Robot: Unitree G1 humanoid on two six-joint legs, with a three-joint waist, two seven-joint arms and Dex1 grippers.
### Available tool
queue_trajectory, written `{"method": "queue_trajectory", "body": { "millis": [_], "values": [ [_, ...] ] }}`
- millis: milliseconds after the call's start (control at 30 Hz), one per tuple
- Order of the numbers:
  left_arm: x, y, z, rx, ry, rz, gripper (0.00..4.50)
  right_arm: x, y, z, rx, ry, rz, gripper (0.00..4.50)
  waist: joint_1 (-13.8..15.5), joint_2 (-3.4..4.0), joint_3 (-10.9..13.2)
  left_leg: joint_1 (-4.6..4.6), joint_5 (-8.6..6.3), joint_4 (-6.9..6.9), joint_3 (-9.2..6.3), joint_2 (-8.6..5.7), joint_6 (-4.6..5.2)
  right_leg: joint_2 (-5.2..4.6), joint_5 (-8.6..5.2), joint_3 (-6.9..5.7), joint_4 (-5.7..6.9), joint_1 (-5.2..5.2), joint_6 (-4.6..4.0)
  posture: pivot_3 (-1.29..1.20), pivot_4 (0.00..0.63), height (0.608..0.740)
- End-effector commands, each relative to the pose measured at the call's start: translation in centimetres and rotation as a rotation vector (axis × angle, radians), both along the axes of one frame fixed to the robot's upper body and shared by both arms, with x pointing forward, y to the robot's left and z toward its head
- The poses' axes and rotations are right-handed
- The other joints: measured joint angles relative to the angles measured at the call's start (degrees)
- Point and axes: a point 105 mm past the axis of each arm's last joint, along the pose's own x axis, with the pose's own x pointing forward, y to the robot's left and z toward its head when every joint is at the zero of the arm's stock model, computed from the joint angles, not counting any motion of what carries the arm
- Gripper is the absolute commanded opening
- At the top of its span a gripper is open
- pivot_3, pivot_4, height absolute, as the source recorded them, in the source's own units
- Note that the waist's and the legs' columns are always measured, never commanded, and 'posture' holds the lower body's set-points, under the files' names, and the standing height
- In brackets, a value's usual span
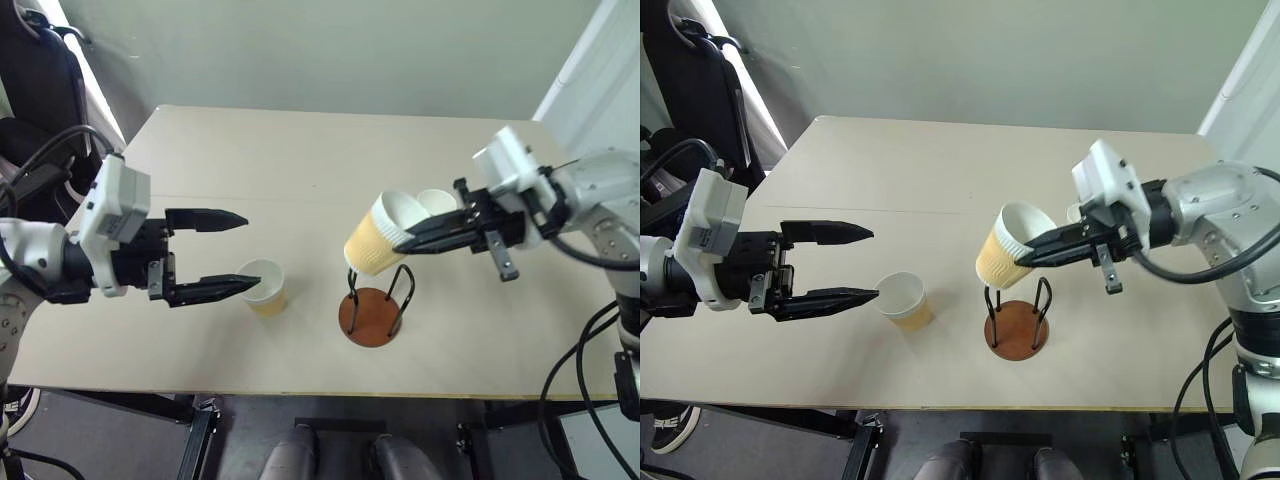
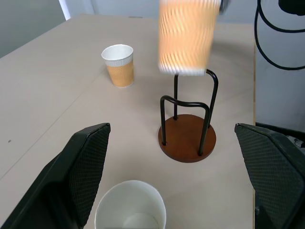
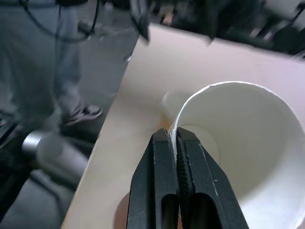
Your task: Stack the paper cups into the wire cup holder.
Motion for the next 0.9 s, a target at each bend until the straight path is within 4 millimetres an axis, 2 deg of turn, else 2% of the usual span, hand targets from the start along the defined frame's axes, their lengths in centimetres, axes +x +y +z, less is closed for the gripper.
{"method": "queue_trajectory", "body": {
  "millis": [33, 767, 900],
  "values": [
    [-0.5, 0.1, 0.4, 0.033, -0.032, 0.005, 4.5, -0.9, -0.1, -0.1, -0.042, -0.038, 0.031, 0.03, -0.05, 0.0, 0.0, 0.01, 0.0, 0.0, 0.0, 0.0, 0.0, 0.0, 0.0, 0.0, 0.0, 0.0, 0.0, 0.0, 0.15, 0.74],
    [-0.6, -0.1, 0.0, 0.046, -0.025, 0.01, 4.5, 0.4, -0.5, -3.0, -0.19, -0.073, 0.008, 0.03, -0.11, -0.01, 0.0, 0.06, 0.04, -0.02, 0.0, 0.02, -0.01, 0.01, 0.01, -0.01, 0.28, -0.09, -0.04, 0.0, 0.15, 0.74],
    [-0.6, -0.1, 0.0, 0.048, -0.026, 0.01, 4.5, 0.6, -0.6, -3.0, -0.198, -0.077, -0.007, 0.87, -0.12, -0.01, -0.01, 0.06, 0.05, -0.02, 0.0, 0.02, -0.02, 0.01, 0.01, -0.01, 0.29, -0.1, -0.04, 0.0, 0.15, 0.74]
  ]
}}
